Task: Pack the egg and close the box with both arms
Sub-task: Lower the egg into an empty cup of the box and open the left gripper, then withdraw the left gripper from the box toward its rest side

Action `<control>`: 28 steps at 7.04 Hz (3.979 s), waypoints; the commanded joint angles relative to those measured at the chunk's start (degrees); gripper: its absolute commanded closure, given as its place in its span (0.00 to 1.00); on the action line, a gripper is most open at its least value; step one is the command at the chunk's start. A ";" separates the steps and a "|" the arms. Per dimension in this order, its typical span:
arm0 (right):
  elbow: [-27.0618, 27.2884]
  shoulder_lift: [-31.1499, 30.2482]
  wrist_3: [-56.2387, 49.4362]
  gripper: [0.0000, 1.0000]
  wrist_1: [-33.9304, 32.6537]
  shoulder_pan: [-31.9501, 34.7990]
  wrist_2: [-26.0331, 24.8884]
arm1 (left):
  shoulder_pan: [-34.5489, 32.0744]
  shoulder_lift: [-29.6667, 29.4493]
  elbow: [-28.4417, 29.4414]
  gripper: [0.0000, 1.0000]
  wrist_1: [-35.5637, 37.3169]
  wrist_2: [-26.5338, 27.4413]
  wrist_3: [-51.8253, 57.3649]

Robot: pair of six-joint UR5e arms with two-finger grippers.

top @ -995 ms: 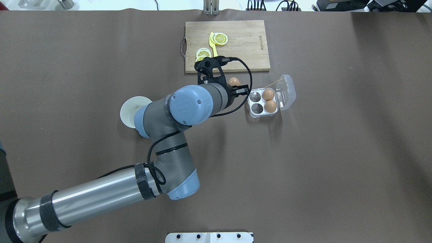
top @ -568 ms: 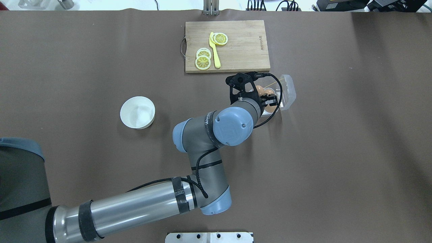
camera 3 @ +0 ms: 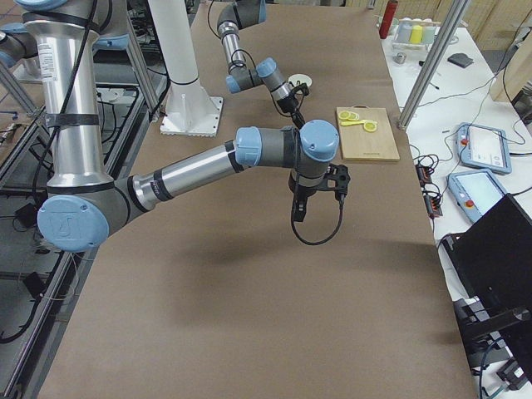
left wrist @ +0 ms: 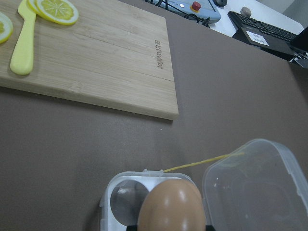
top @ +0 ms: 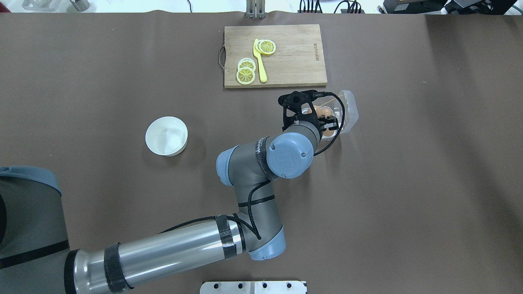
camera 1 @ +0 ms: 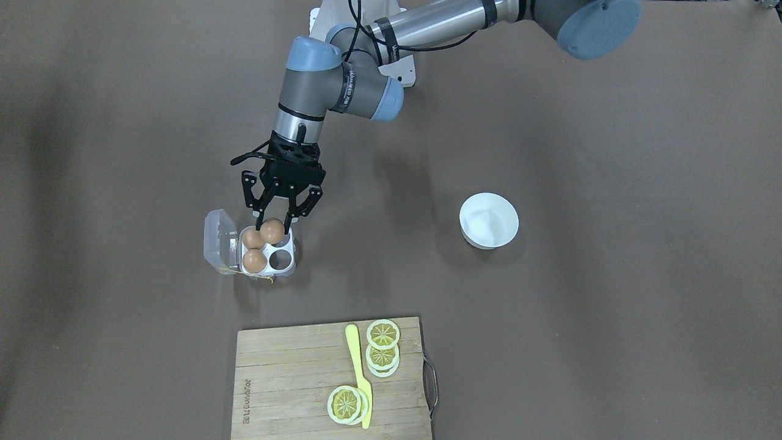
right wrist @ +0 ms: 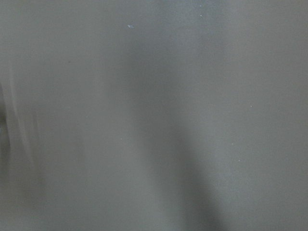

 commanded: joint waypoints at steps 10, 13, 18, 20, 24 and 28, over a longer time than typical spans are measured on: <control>-0.53 0.18 0.00 0.00 0.00 -0.09 0.10 | 0.00 -1.31 2.26 0.53 -0.09 3.05 -0.02; -0.53 0.18 0.53 0.00 0.00 -0.09 0.10 | 0.53 -1.31 2.70 0.53 -0.09 3.05 -0.02; -0.36 0.18 0.79 0.00 0.00 -0.09 0.89 | 0.53 -1.31 3.05 0.08 0.00 3.05 -0.11; -0.45 0.26 0.79 0.00 0.00 -0.09 0.89 | 0.53 -1.31 2.35 0.06 -0.09 3.05 -0.19; -0.36 0.70 0.79 0.00 0.00 -0.09 0.89 | -3.49 -1.14 1.30 0.03 -2.03 -2.89 0.07; -0.35 2.98 0.62 0.00 0.26 -1.05 0.89 | -11.39 10.70 -16.05 0.02 7.06 -15.43 4.11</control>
